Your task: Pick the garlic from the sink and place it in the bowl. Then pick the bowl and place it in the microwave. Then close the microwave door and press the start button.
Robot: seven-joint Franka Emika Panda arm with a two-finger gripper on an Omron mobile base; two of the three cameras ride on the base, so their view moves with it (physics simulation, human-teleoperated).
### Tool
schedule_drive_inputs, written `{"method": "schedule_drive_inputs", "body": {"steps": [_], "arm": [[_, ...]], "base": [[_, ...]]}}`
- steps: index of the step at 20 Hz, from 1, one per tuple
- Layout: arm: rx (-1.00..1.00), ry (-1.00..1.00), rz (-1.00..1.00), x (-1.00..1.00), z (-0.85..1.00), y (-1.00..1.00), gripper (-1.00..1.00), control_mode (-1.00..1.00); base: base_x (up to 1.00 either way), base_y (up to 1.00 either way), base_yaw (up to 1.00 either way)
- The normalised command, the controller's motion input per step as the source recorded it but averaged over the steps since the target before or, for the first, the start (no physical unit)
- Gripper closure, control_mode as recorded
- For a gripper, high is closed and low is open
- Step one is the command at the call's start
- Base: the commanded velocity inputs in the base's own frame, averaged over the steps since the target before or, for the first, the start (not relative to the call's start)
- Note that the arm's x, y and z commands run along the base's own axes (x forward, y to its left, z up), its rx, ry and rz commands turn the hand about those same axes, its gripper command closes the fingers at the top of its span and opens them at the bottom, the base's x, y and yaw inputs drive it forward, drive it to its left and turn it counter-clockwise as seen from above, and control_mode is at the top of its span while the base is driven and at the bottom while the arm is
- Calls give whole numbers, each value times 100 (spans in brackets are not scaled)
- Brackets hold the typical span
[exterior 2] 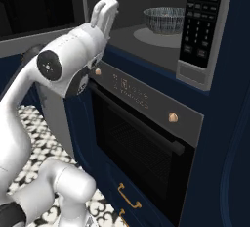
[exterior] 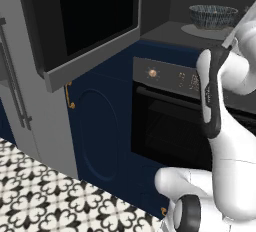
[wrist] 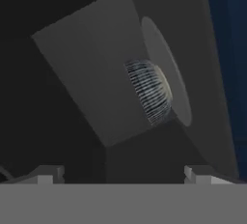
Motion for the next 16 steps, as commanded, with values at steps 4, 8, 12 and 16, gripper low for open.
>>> {"method": "schedule_drive_inputs", "body": {"steps": [4,8,12,16], "arm": [[-8,48,-7,-100,1,67,-100,-100],[-4,36,-10,-100,0,81,-100,-100],[-4,24,-10,-91,-8,96,-100,-100],[0,0,-1,-88,-82,59,-100,-100]], "base": [[0,0,0],[0,0,0],[0,0,0],[0,0,0]]}}
